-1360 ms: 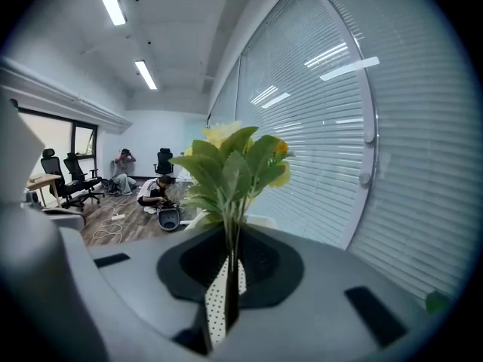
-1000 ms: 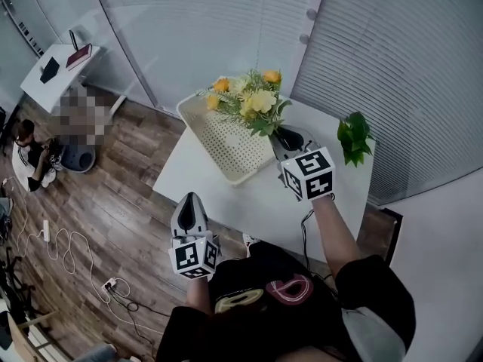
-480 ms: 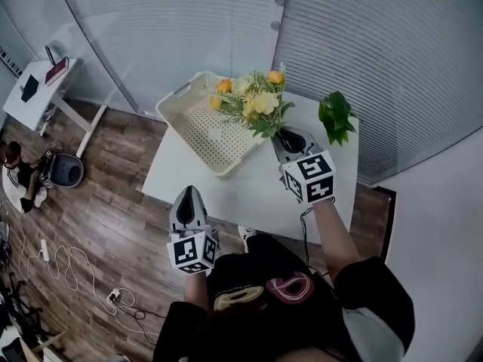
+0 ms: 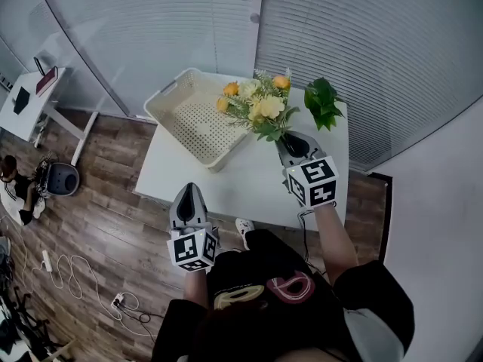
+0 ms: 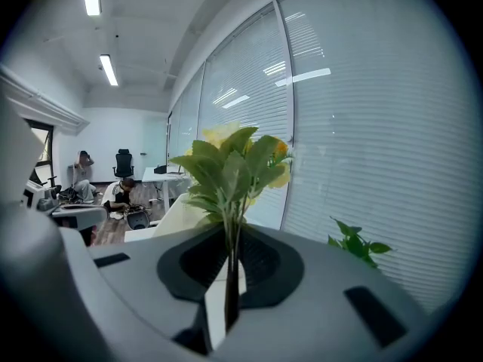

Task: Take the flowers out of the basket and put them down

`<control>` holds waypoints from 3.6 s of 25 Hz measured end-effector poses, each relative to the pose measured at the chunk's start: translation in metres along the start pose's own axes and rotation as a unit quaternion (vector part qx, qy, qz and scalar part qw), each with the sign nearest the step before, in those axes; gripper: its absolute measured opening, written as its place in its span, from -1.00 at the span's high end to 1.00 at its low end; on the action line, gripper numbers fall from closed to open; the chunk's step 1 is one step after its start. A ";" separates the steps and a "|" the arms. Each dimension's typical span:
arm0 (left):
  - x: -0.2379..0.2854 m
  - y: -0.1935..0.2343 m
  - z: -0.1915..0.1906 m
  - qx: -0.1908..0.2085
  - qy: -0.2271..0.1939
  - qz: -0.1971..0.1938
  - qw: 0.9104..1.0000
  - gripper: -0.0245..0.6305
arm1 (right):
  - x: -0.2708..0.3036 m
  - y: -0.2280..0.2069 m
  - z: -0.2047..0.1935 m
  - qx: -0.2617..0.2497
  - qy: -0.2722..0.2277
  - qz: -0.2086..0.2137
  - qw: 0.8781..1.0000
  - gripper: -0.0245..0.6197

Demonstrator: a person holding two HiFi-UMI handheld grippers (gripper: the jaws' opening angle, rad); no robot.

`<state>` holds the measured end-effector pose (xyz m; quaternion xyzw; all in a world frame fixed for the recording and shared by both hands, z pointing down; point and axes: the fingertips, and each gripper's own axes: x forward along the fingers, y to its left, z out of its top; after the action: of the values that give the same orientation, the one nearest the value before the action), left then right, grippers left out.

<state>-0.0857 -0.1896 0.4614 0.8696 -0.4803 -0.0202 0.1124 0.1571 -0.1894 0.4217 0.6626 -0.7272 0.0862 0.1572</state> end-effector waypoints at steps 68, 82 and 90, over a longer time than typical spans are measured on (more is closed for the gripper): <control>0.031 -0.025 -0.015 0.009 0.037 -0.016 0.999 0.87 | 0.021 -0.056 -0.253 0.121 0.236 -0.086 0.960 0.75; 0.023 -0.029 -0.022 0.002 0.039 -0.017 0.999 0.87 | 0.017 -0.042 -0.258 0.145 0.227 -0.044 0.962 0.30; 0.012 -0.033 -0.022 0.002 0.040 -0.022 0.999 0.87 | 0.006 -0.039 -0.236 0.170 0.189 -0.036 0.966 -0.04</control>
<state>-0.0488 -0.1784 0.4765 0.8803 -0.4564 0.0128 0.1290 0.2218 -0.1202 0.6409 0.6774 -0.6343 0.3266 0.1794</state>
